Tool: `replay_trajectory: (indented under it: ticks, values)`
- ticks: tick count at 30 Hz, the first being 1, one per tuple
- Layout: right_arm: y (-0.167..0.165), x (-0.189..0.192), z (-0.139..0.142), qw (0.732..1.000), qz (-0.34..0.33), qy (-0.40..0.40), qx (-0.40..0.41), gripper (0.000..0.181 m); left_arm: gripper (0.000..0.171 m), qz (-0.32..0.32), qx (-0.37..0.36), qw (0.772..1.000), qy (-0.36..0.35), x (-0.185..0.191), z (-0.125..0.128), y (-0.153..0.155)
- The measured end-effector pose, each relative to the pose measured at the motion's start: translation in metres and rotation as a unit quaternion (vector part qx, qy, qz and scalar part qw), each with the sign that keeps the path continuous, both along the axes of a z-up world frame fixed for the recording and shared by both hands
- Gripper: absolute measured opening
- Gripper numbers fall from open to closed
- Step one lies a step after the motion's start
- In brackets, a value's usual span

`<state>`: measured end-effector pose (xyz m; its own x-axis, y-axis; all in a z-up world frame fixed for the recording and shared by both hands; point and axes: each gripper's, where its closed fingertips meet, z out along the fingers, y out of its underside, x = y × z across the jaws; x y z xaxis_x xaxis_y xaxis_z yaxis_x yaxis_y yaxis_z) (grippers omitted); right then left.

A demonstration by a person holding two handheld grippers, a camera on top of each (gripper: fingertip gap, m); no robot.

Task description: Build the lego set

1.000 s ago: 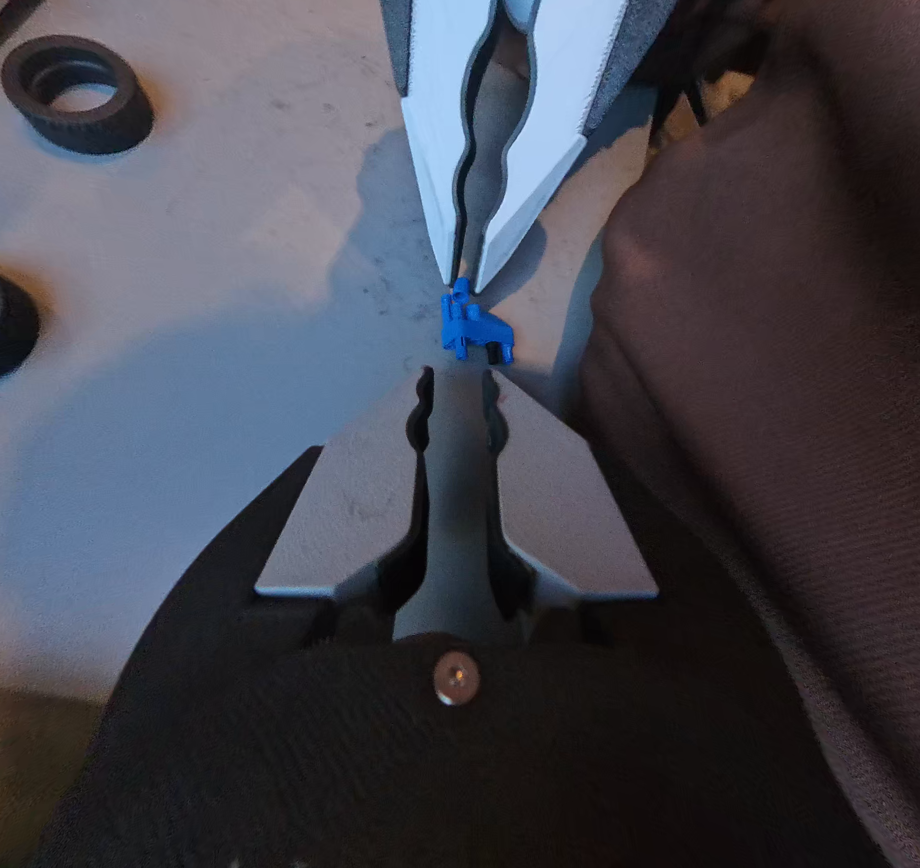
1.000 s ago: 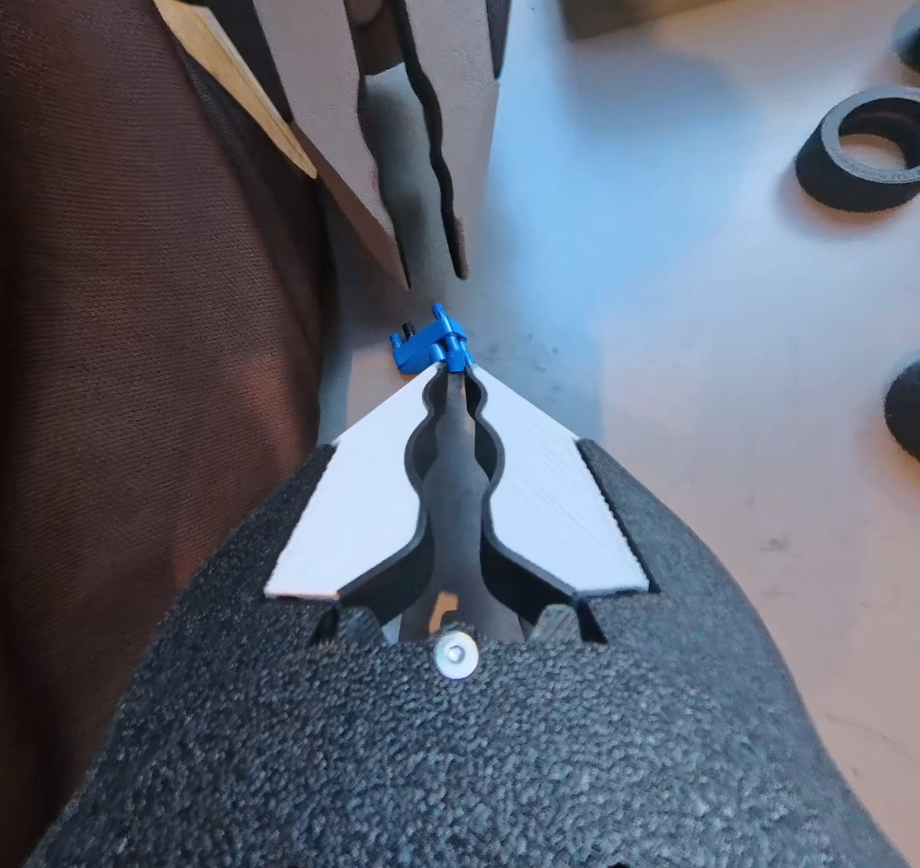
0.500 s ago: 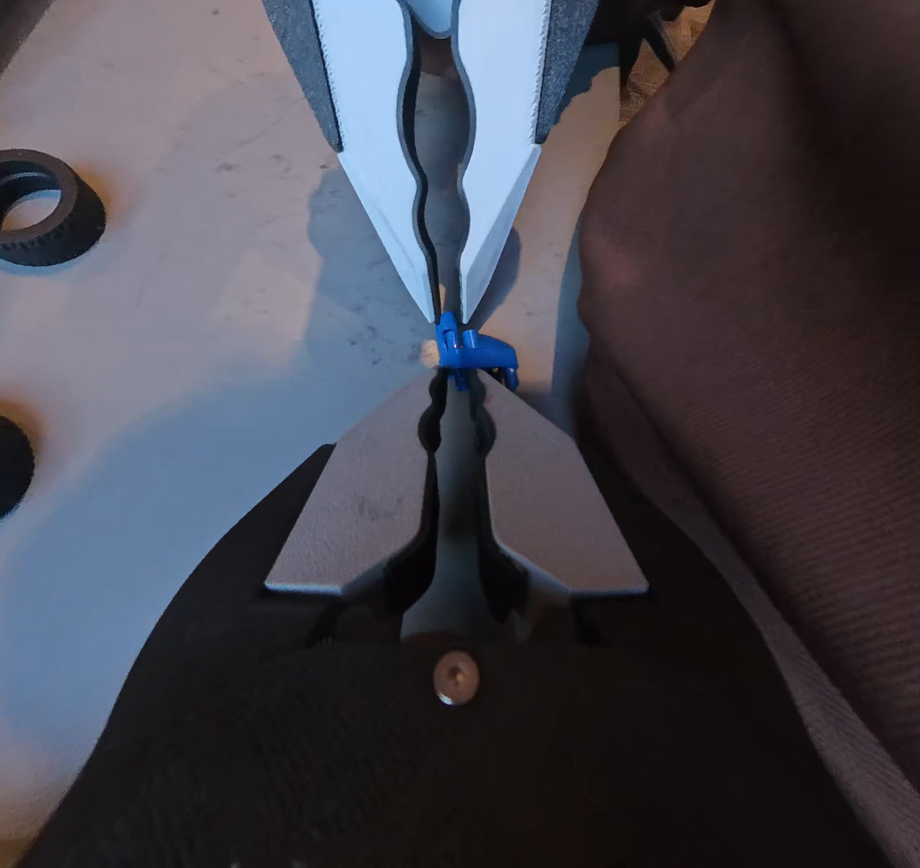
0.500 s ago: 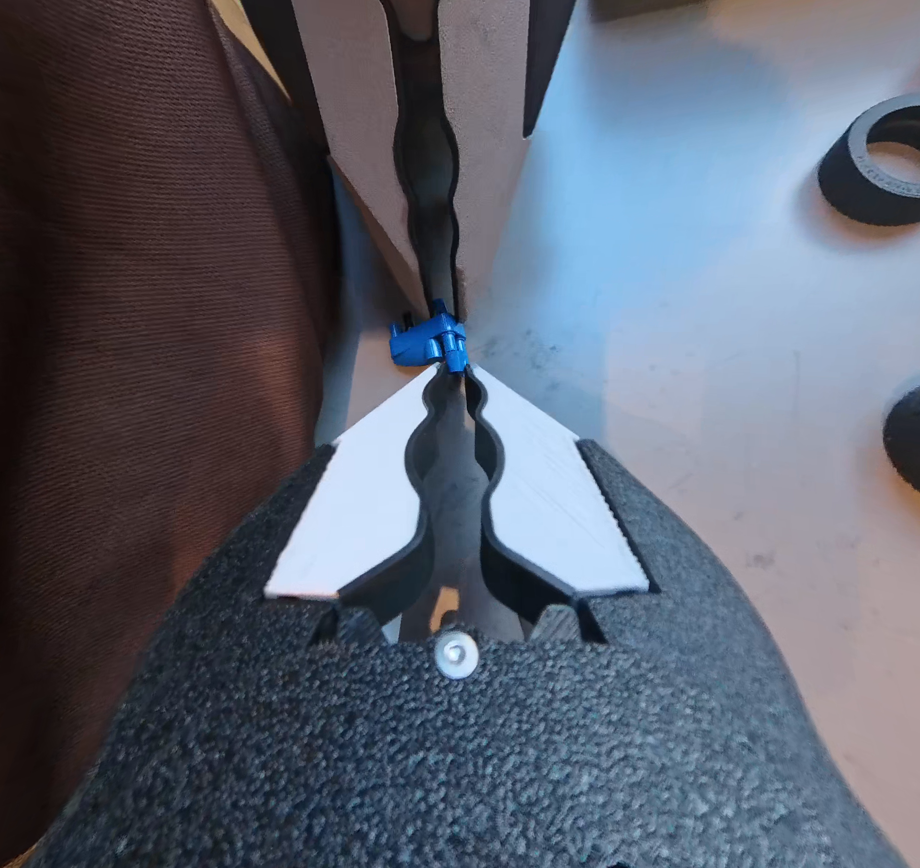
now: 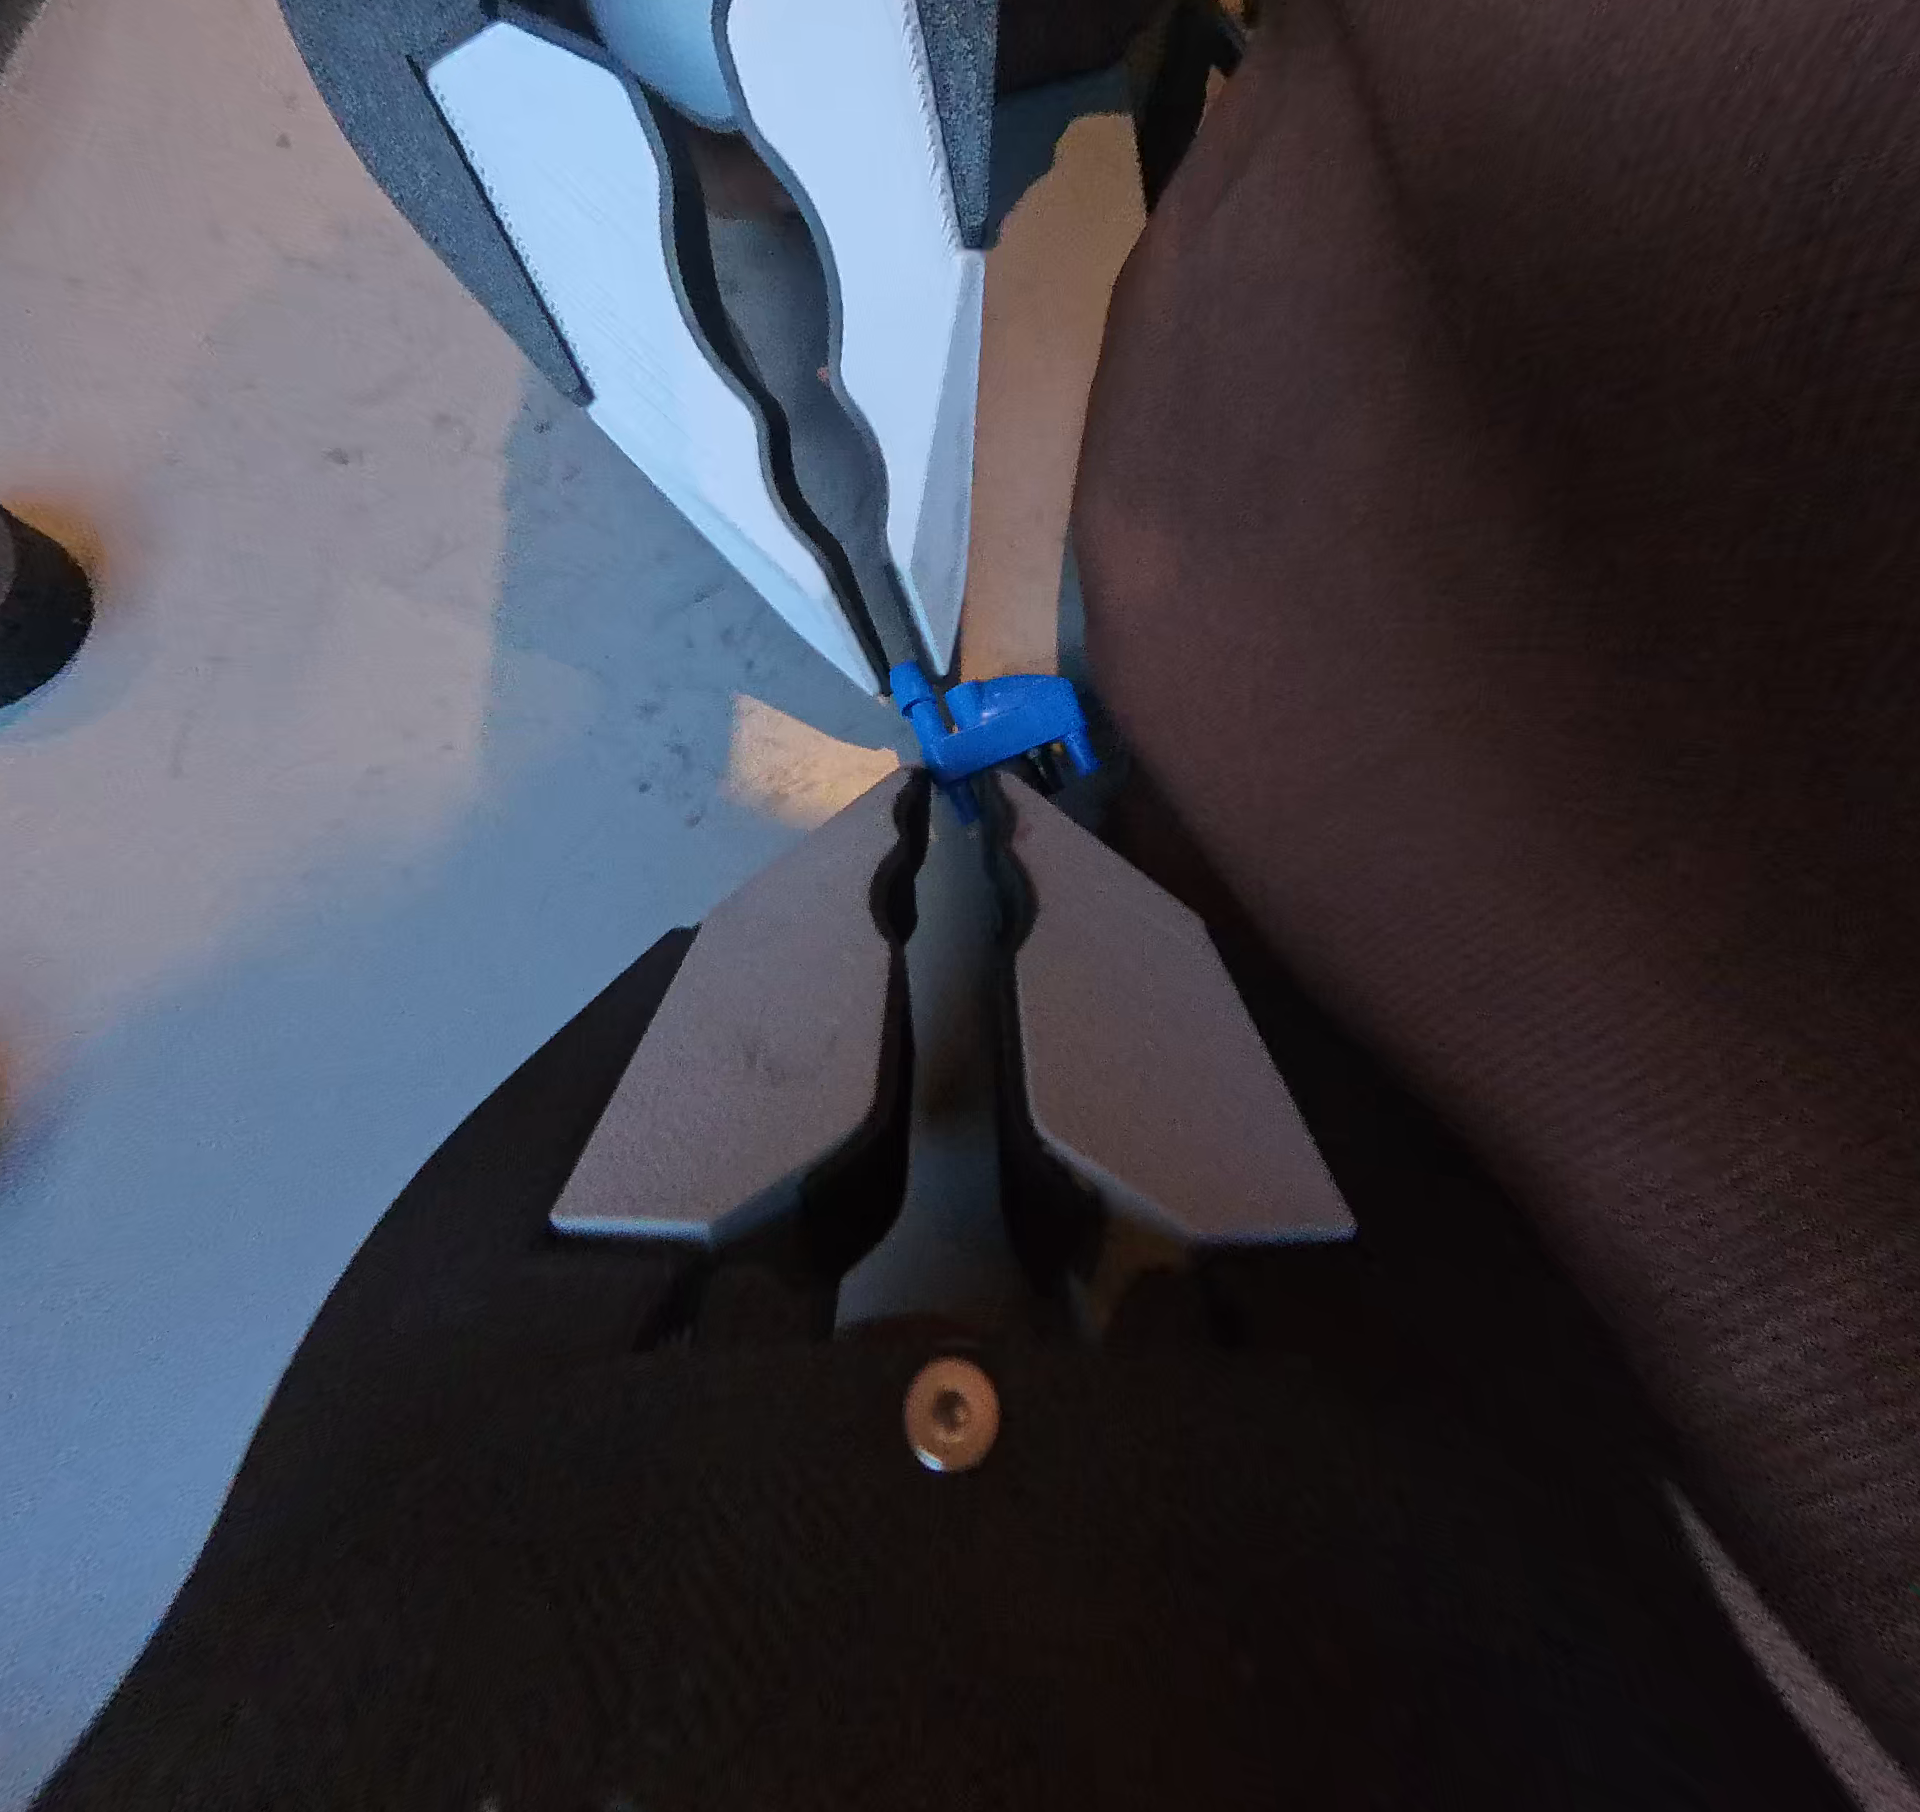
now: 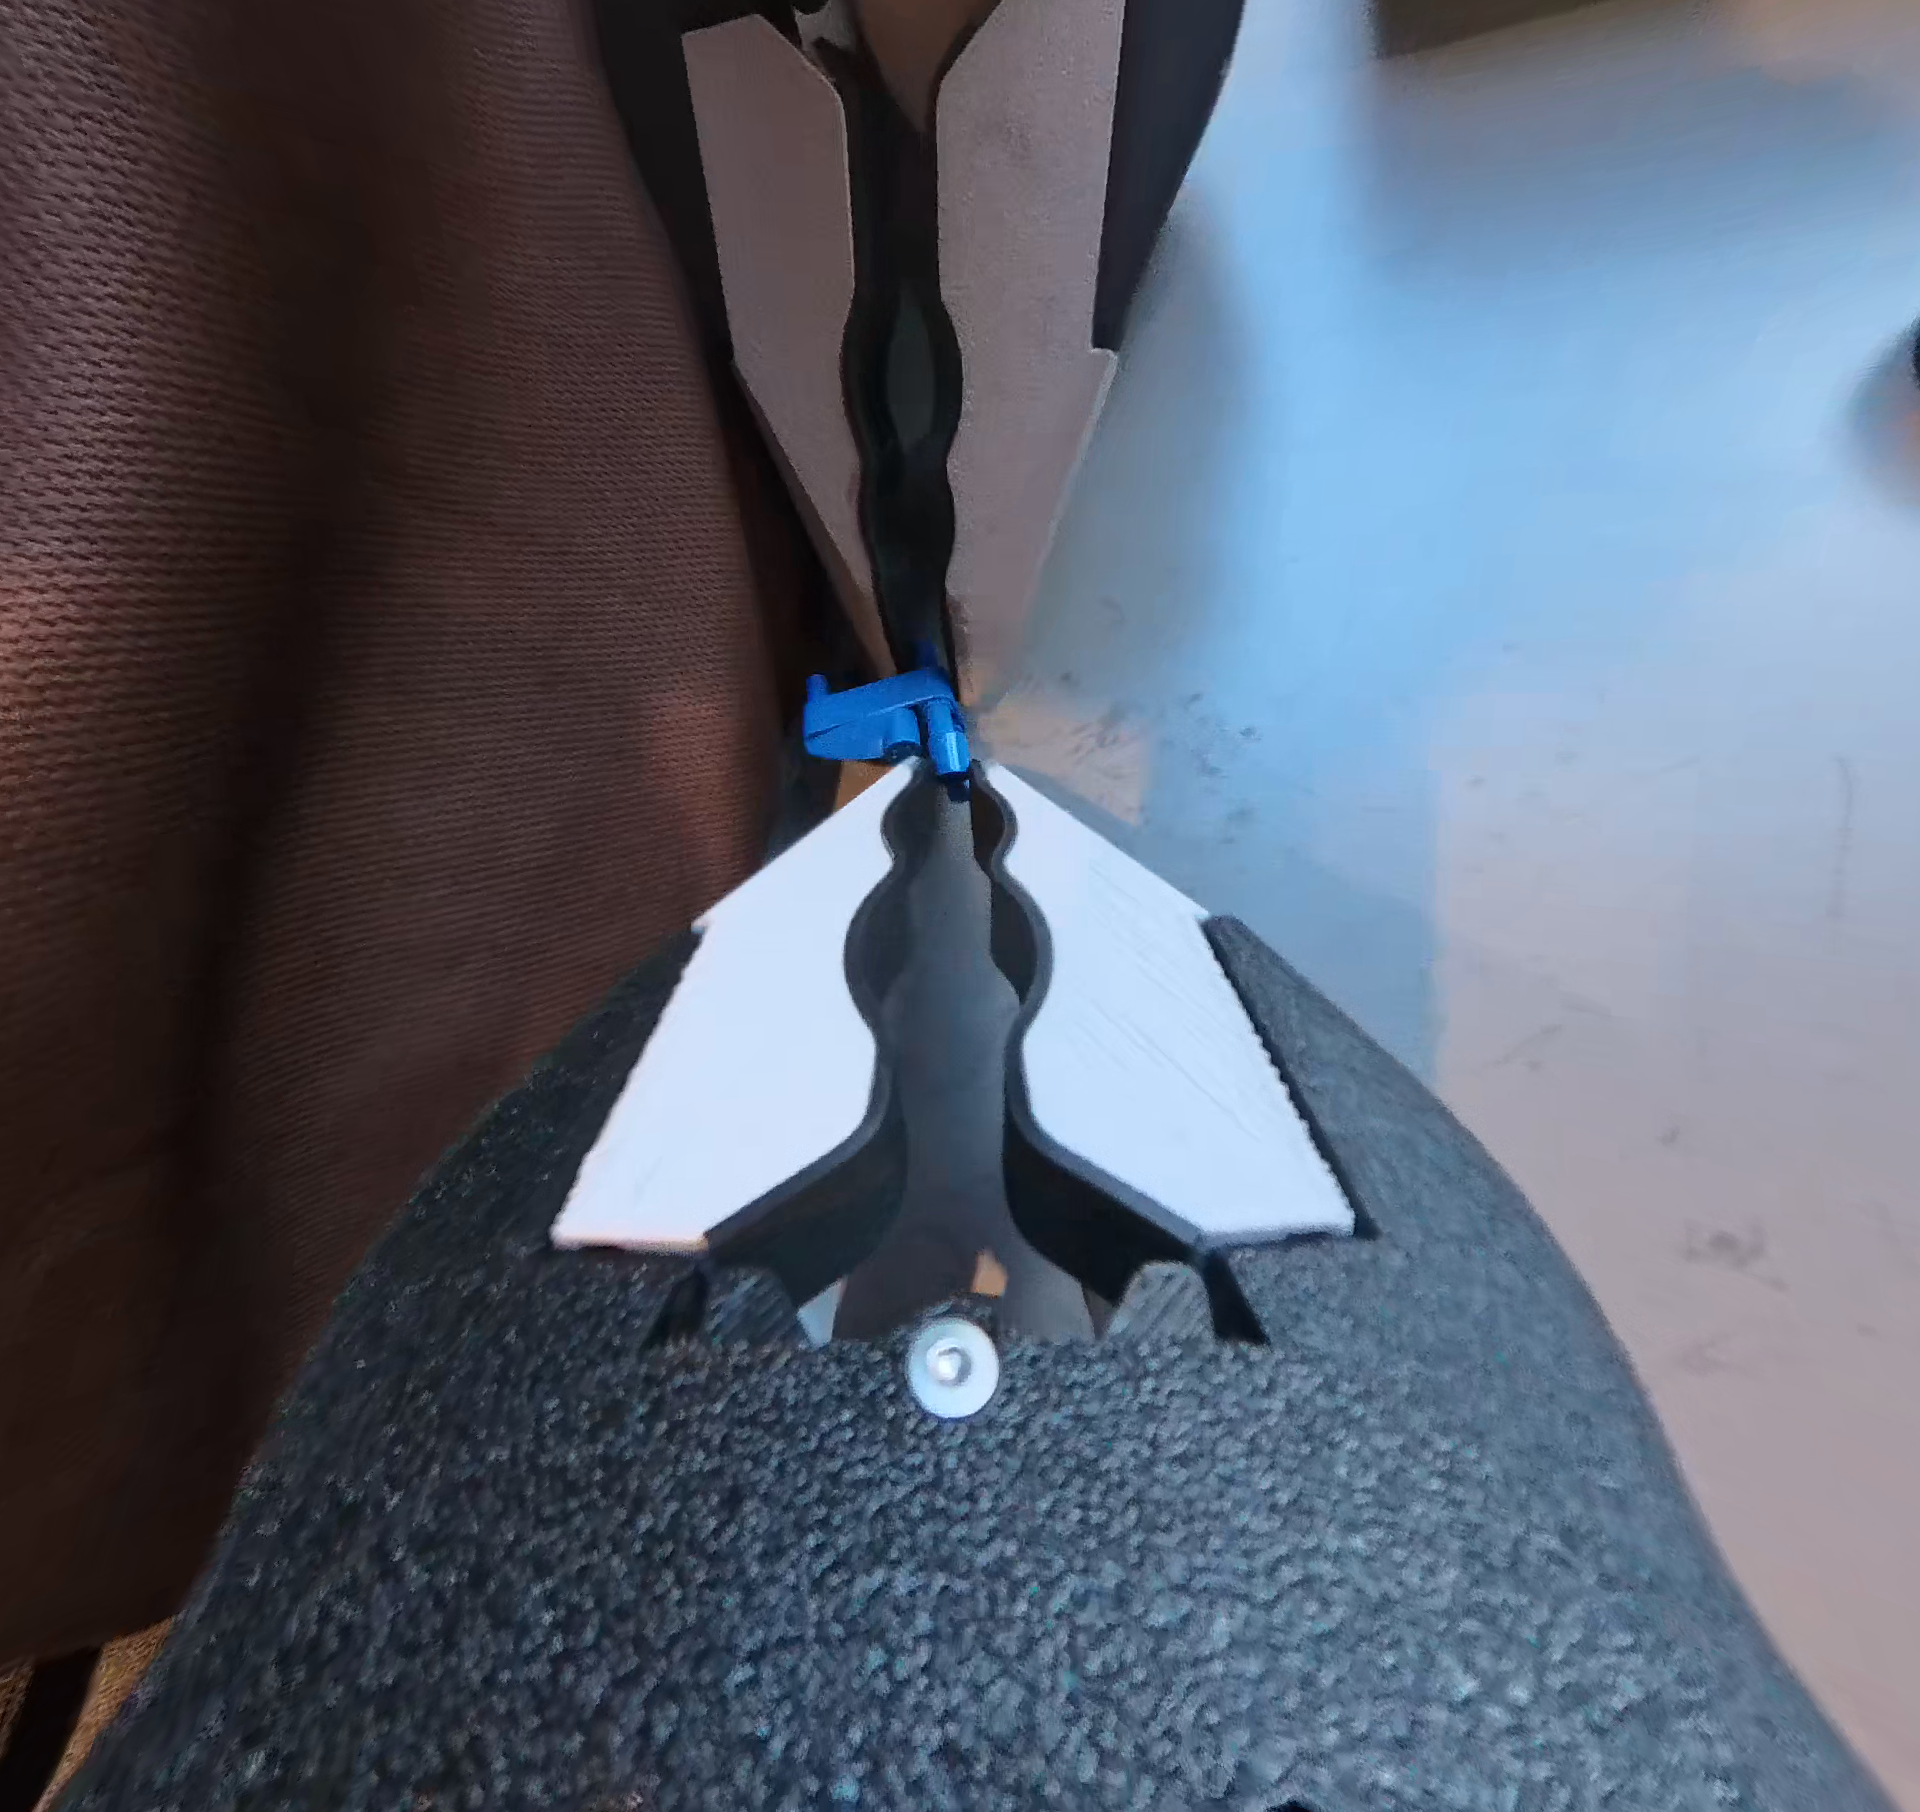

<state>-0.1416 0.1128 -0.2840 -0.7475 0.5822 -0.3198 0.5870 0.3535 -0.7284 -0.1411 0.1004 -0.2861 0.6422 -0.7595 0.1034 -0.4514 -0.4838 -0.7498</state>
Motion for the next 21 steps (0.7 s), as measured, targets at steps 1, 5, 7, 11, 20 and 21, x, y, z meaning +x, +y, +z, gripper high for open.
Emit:
replay_trajectory:
  ticks: [1,5,7,11,20,21]
  values:
    - [-0.001,0.001,0.001,1.0,0.004,-0.003,-0.006,0.007,0.007,-0.001,-0.001,1.0,-0.007,0.001,0.001,-0.001]
    - [-0.003,0.003,0.0,1.0,0.012,-0.007,-0.003,0.007,0.006,-0.005,-0.003,1.0,-0.003,0.002,0.0,-0.003]
    - [-0.005,0.004,-0.001,1.0,0.015,-0.006,0.0,0.007,0.006,-0.008,-0.005,1.0,-0.004,0.003,0.0,-0.004]
    - [-0.005,0.006,-0.004,1.0,0.019,-0.003,0.017,0.007,0.006,-0.009,0.004,1.0,0.003,0.002,0.0,-0.003]
    - [-0.009,0.013,-0.006,0.999,0.025,-0.026,0.007,0.007,0.005,-0.039,0.053,0.996,0.064,0.007,-0.002,-0.007]
    - [-0.01,0.013,-0.006,0.999,0.02,-0.036,-0.001,0.006,0.005,-0.04,0.052,0.996,0.066,0.007,-0.002,-0.007]
